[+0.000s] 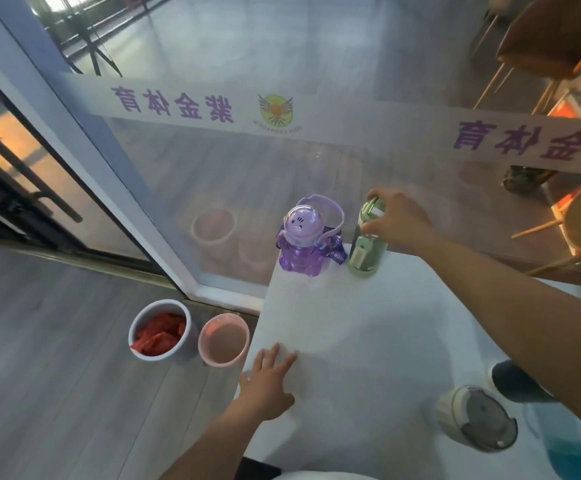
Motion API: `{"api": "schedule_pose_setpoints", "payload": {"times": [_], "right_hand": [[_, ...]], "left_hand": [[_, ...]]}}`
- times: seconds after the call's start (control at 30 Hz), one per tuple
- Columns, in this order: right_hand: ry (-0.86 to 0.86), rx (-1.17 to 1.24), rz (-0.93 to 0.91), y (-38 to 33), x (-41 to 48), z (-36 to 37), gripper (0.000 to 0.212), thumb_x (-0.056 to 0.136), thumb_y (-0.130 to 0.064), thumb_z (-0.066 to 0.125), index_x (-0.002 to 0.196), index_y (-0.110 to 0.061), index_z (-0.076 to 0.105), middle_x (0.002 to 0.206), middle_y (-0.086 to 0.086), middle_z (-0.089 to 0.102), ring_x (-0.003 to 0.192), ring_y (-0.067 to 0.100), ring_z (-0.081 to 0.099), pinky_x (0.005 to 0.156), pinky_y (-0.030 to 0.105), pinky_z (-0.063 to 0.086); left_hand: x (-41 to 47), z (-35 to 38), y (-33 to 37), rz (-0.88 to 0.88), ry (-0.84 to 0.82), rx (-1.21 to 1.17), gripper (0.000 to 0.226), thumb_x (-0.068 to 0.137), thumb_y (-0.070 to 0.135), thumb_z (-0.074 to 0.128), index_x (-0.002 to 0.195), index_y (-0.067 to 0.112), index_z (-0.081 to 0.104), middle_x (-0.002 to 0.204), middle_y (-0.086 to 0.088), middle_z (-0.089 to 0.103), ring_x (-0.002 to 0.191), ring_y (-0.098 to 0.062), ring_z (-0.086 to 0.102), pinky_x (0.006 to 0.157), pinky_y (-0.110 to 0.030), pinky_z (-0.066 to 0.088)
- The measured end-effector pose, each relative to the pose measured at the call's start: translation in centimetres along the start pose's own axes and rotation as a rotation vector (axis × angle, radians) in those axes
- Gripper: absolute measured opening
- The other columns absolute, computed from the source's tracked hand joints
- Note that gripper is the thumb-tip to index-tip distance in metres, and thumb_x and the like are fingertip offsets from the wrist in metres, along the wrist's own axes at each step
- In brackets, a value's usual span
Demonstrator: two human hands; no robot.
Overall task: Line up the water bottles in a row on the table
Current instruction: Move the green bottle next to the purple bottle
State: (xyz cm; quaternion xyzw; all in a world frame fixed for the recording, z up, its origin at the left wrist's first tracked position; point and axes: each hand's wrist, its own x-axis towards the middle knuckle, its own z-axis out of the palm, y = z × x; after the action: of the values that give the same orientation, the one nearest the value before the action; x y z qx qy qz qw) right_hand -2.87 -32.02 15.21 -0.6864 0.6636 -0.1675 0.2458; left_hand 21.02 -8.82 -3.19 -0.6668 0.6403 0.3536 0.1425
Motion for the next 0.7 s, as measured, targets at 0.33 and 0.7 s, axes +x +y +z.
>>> {"api": "schedule_pose_setpoints", "payload": {"times": [0.33, 0.7], "right_hand": [[-0.001, 0.010, 0.007, 0.2, 0.0, 0.4, 0.060, 0.060, -0.030, 0.080, 0.116, -0.028, 0.060, 0.115, 0.008, 0.054, 0.092, 0.026, 0.056, 0.079, 0.033, 0.049], [-0.093, 0.008, -0.032, 1.0, 0.6, -0.8, 0.068, 0.064, -0.025, 0.082, 0.128, -0.029, 0.058, 0.124, 0.005, 0.052, 0.101, 0.023, 0.052, 0.082, 0.031, 0.043]], "left_hand": [[0.4, 0.0, -0.2, 0.002, -0.010, 0.027, 0.083, 0.084, 0.034, 0.056, 0.150, 0.048, 0.008, 0.163, 0.008, -0.015, 0.150, -0.025, -0.013, 0.115, -0.059, 0.021], [0.3, -0.2, -0.1, 0.006, -0.017, 0.035, 0.084, 0.084, 0.035, 0.057, 0.150, 0.048, 0.007, 0.163, 0.007, -0.015, 0.150, -0.025, -0.013, 0.114, -0.059, 0.022]]}}
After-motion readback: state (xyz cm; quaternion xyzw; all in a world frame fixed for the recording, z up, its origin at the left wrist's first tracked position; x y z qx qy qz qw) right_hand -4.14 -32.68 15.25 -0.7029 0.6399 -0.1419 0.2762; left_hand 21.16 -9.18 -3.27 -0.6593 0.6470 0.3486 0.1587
